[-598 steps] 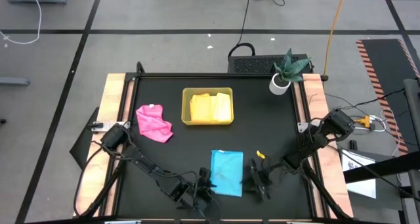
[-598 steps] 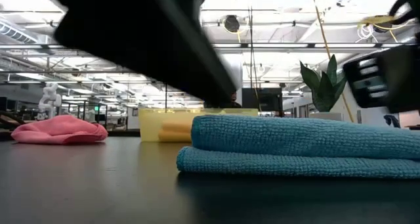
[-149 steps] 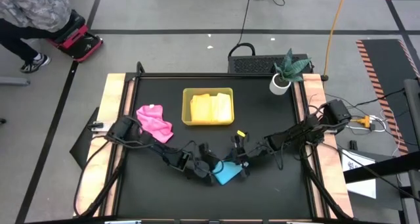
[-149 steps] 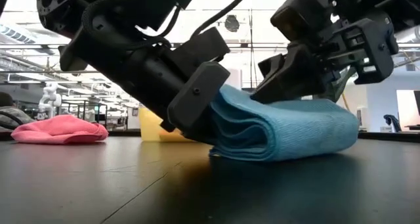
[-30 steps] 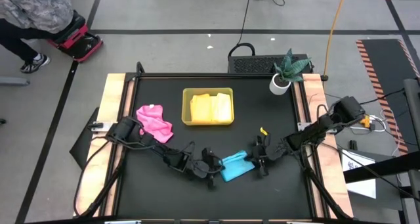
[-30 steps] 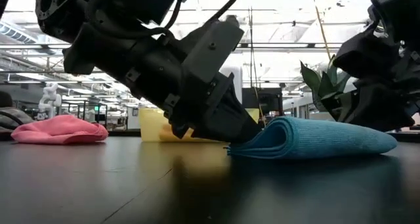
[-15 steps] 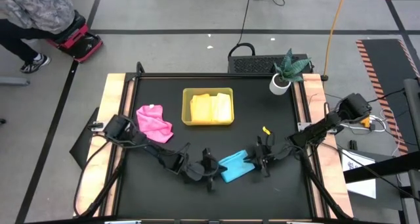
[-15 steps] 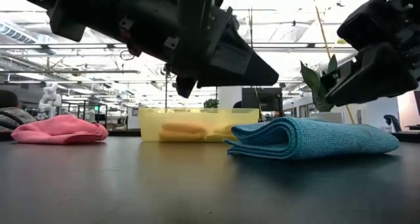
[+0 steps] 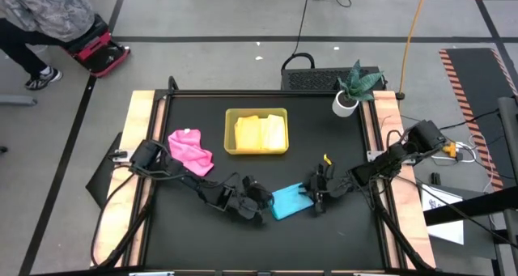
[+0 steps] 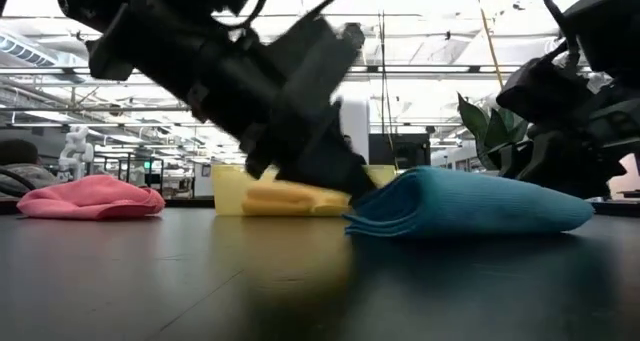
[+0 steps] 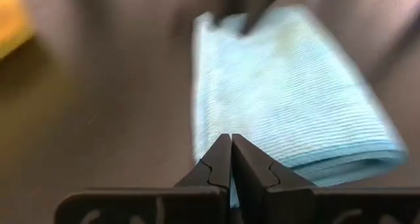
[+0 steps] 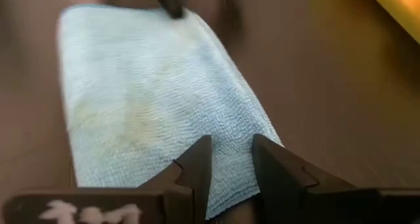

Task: Fold microfiber towels
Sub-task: Fold the blue microfiber cloth, then put the blue folded microfiber cloth in the yellow bin

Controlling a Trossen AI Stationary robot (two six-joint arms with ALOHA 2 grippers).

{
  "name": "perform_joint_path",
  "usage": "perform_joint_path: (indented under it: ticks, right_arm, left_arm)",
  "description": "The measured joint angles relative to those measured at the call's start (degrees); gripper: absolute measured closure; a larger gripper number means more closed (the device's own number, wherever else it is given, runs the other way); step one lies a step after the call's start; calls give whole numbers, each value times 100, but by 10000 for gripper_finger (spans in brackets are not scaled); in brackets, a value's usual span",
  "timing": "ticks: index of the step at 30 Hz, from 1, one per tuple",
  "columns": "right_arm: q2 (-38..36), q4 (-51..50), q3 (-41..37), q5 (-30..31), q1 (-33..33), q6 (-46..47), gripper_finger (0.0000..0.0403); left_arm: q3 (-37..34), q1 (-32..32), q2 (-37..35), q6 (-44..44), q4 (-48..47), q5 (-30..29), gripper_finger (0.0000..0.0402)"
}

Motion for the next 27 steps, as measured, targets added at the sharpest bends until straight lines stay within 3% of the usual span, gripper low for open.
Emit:
perform_joint_path:
  ticks: [5,10,15,17,22,27]
  right_arm:
    - [11,209,-2,-2,54,98,306]
    - [11,327,-2,-5,63,594,308]
    - [-150,372,-2,-11,177,457,308]
    - [-284,379,-2,-5,221,423,308]
    - [-601,399,-2,48,265,345,308]
    - [-557,80,-2,444,198,391,308]
  left_arm:
    - [-2,2,-41,-355,-837,-815,396]
    - [-7,-14,-674,-486,-1476,-1192,392]
    - [1,-176,-1255,-73,-1193,-1324,398]
    - [4,-248,-1285,372,-684,-1203,398]
    - [9,-262,-626,1316,947,-88,391]
    - [0,-124,210,940,1605,442,399]
